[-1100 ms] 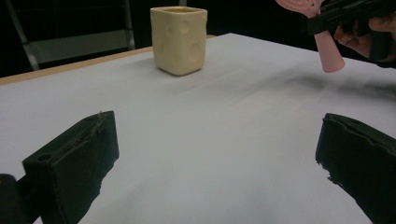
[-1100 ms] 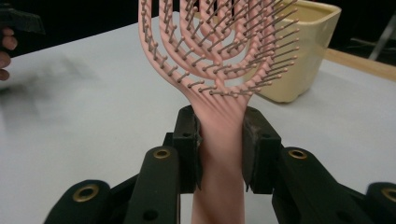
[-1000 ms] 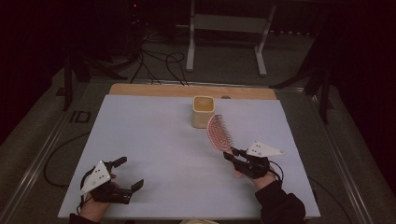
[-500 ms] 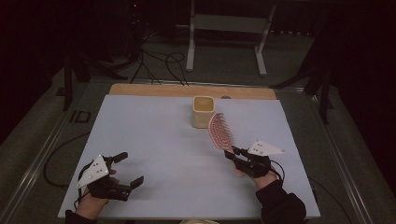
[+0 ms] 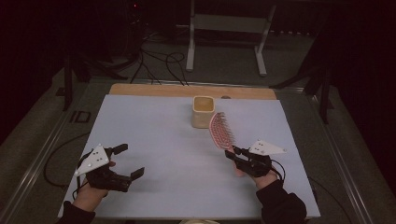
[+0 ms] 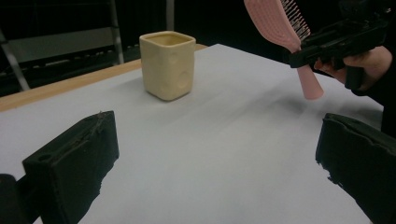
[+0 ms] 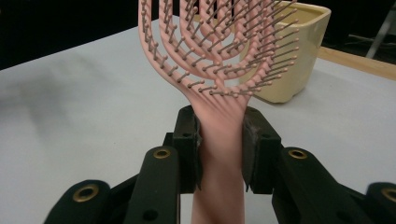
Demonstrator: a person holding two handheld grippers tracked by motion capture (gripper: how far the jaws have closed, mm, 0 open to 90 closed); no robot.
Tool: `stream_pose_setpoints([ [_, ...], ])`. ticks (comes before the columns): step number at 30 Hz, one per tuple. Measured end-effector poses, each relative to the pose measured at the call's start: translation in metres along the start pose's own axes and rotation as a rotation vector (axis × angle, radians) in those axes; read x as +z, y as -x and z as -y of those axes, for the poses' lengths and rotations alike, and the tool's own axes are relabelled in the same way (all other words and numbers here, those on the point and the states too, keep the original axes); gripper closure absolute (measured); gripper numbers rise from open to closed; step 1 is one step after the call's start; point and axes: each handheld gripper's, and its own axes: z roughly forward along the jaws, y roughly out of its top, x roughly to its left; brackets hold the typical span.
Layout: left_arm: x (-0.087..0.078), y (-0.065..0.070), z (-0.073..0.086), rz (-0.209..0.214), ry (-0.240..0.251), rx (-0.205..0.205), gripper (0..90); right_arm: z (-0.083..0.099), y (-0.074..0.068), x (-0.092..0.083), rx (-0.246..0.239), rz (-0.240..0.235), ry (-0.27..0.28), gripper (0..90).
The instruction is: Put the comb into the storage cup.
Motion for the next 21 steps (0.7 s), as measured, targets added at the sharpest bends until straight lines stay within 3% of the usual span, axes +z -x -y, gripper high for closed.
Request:
stream_pose_setpoints([
  [15,0.027,0.008,-0.04,0.047,-0.063,0.052,0.2,-0.001,0.0,0.0,0.011,-0.002,0.004,70.7],
  [21,0.039,0.01,-0.051,0.079,-0.069,0.024,0.2,-0.001,0.0,-0.001,0.005,-0.003,0.008,70.7],
])
